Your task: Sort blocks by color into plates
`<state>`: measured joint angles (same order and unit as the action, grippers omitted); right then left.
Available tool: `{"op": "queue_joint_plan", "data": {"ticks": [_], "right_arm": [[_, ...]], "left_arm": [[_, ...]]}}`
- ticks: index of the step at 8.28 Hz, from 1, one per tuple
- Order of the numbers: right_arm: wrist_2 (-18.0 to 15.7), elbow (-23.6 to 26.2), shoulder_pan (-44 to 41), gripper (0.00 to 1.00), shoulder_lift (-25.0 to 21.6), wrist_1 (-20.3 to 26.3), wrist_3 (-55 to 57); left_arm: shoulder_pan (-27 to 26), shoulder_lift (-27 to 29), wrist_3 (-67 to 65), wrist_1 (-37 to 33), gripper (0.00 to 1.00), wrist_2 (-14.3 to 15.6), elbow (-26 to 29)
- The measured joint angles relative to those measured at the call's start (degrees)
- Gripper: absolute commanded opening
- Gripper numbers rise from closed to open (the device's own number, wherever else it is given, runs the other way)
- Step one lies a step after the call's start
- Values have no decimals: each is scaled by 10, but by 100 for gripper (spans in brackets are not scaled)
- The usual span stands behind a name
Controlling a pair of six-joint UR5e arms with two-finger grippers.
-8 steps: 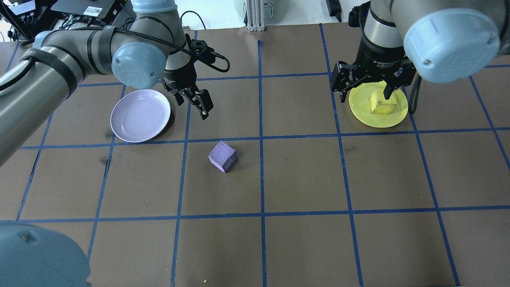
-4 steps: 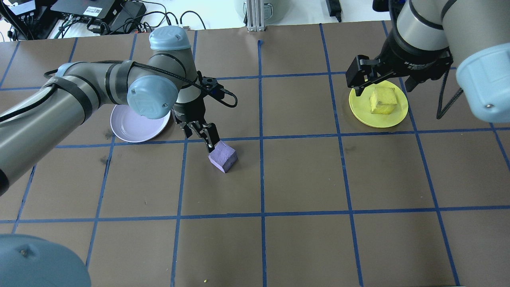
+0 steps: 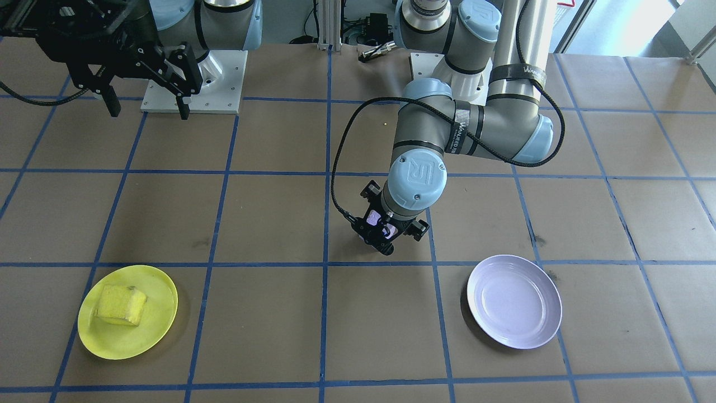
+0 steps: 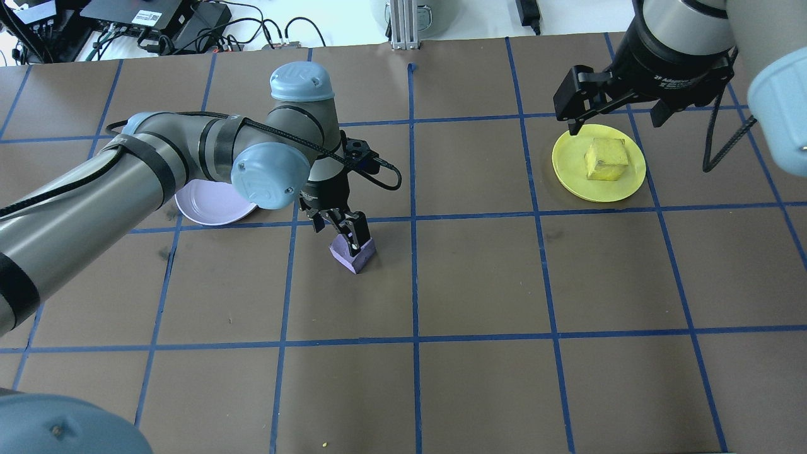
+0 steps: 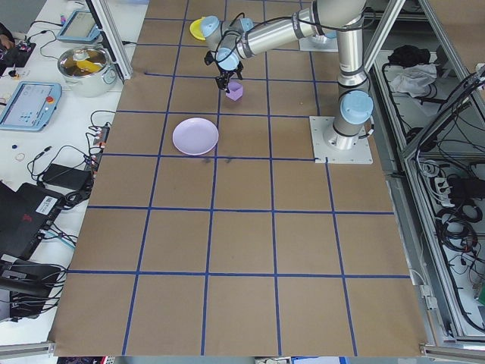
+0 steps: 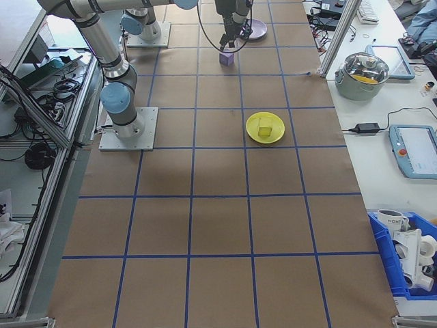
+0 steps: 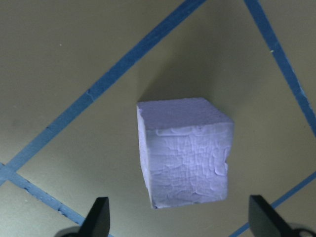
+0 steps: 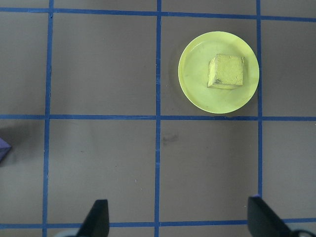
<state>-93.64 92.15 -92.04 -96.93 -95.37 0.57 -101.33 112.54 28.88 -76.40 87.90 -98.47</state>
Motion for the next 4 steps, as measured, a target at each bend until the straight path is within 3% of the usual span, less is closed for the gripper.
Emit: {"op": "queue_joint_plan", "data": {"ticks": [4], "right_arm": [[1, 3, 0, 100, 18, -3, 0]], "left_arm": [[-5, 13, -3, 11, 99, -25, -5]]}}
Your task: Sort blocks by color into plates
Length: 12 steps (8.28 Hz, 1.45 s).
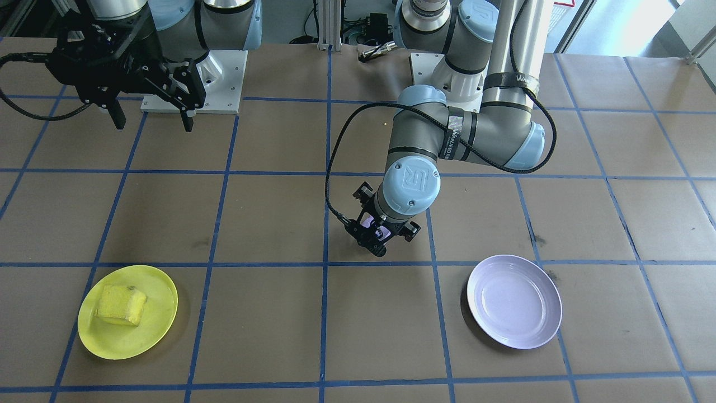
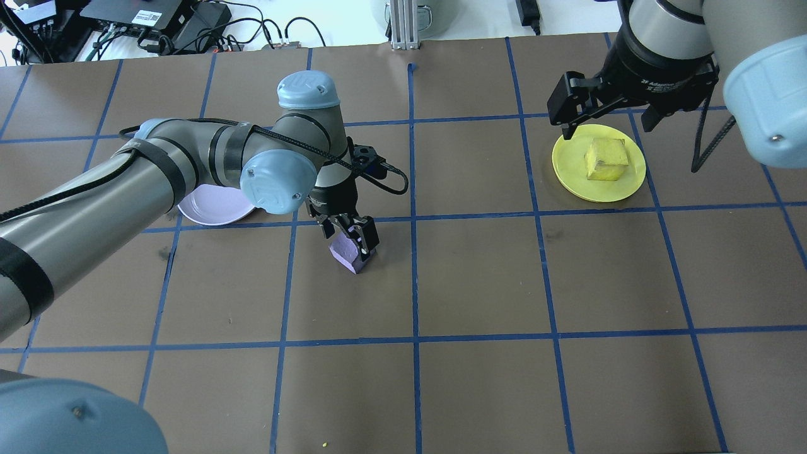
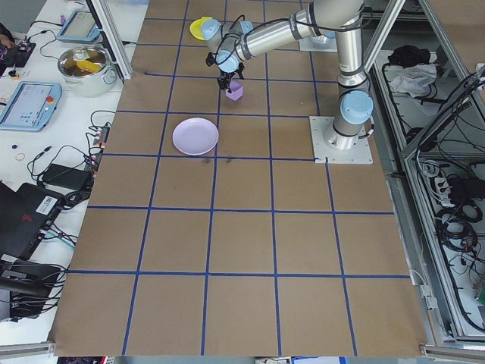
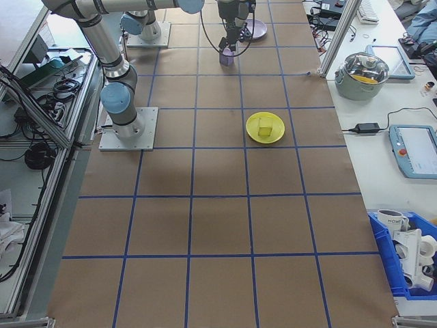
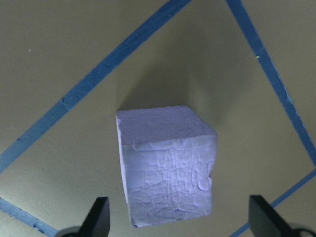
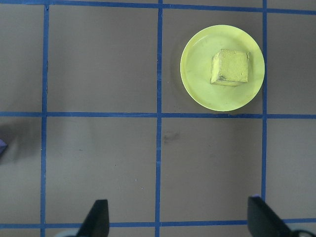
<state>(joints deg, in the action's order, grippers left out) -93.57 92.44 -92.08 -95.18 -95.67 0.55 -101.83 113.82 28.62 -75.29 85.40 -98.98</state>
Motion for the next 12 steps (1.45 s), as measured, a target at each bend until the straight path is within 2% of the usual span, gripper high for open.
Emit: {"op": "queue_joint_plan", "data": {"ticks": [1, 2, 3, 4, 7, 9, 10, 12], "right_arm": [[0, 0, 0, 100, 2, 0, 0], [0, 0, 0, 100, 3, -1, 0], [-1, 0, 1, 100, 4, -1, 0], [-1, 0, 1, 100, 4, -1, 1], [-2, 1, 1, 100, 5, 0, 1], [-1, 1, 1, 100, 5, -1, 1], [-1, 1, 1, 100, 5, -1, 1], [-2, 1, 1, 100, 5, -1, 0]], "left_arm": [[0, 3, 3, 6, 84, -1, 0], [0, 7, 5, 9, 61, -1, 0], [0, 12, 8, 13, 10, 0, 0], [0, 15, 12, 17, 0, 2, 0], [-1, 10, 14, 13, 0, 5, 1], [3, -8, 18, -19, 0, 6, 8], [14, -26, 19, -51, 0, 11, 23], [77, -57, 20, -102, 0, 21, 84]]}}
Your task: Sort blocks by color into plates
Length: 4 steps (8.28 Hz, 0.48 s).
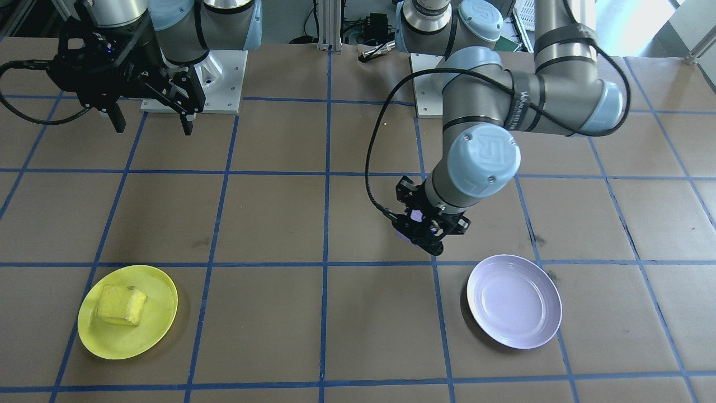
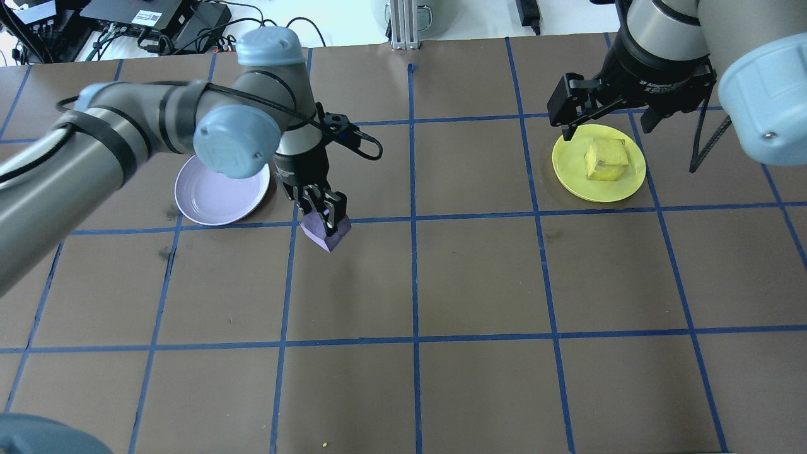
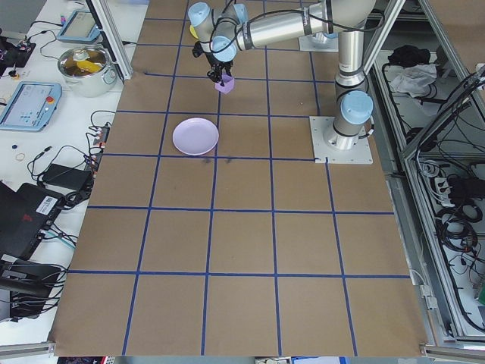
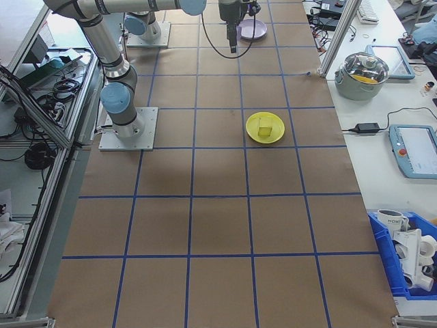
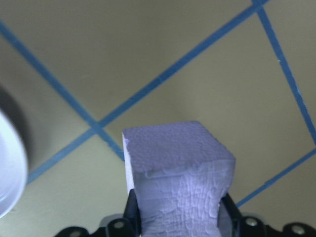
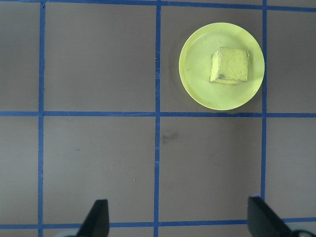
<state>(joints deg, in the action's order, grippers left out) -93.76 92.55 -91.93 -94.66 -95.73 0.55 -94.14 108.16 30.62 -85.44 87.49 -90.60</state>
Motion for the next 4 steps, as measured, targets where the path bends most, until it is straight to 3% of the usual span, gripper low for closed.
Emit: {"op": "queue_joint_plan", "data": {"ticks": [4], "right_arm": [[0, 1, 0, 100, 0, 1, 0]], "left_arm": [[118, 7, -3, 12, 0, 13, 73]]}}
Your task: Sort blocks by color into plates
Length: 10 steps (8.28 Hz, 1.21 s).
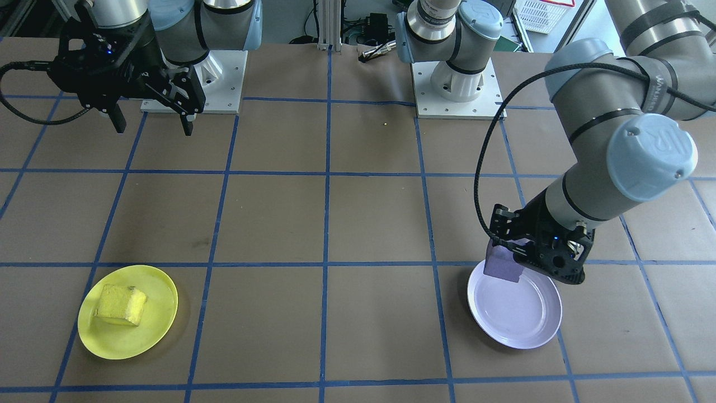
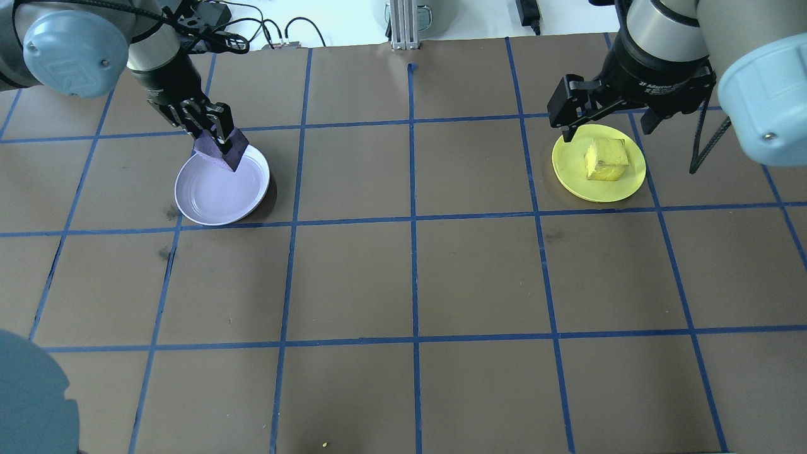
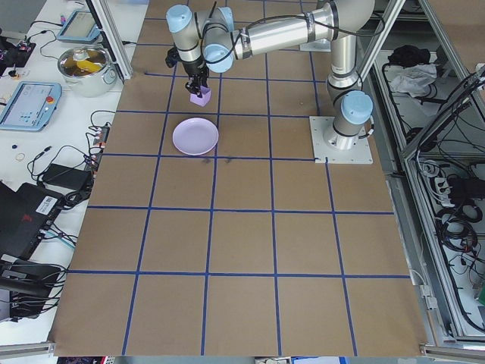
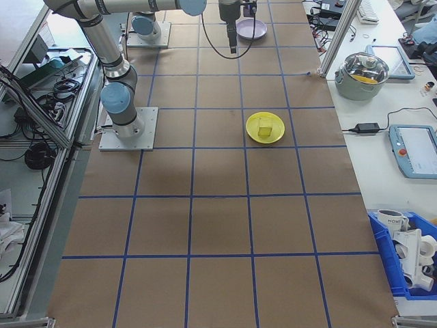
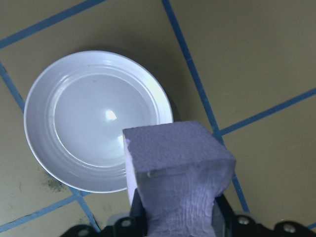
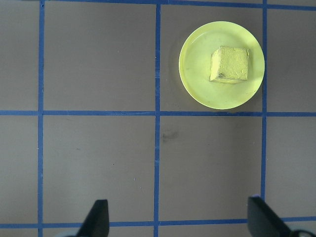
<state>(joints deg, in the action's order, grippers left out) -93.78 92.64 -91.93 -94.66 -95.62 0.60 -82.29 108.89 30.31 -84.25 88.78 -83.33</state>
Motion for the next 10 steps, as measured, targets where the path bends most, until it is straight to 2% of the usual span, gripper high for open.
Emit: {"op": "queue_joint_plan", "data": {"ticks": [2, 5, 6, 7, 8, 10], "right_arm": [[0, 1, 0, 100, 0, 0, 0], [0, 2, 0, 100, 0, 1, 0], [0, 2, 0, 100, 0, 0, 0], [0, 2, 0, 100, 0, 1, 0], [0, 2, 0, 100, 0, 0, 0], [0, 2, 0, 100, 0, 0, -1]], "left_arm": [[30, 33, 0, 27, 0, 2, 5], [52, 73, 5, 31, 0, 5, 2], [54, 88, 5, 32, 8, 5, 4], [54, 102, 5, 33, 57, 4, 5], [55, 114, 4, 34, 100, 3, 5], [55, 120, -1, 36, 100, 3, 6]]}}
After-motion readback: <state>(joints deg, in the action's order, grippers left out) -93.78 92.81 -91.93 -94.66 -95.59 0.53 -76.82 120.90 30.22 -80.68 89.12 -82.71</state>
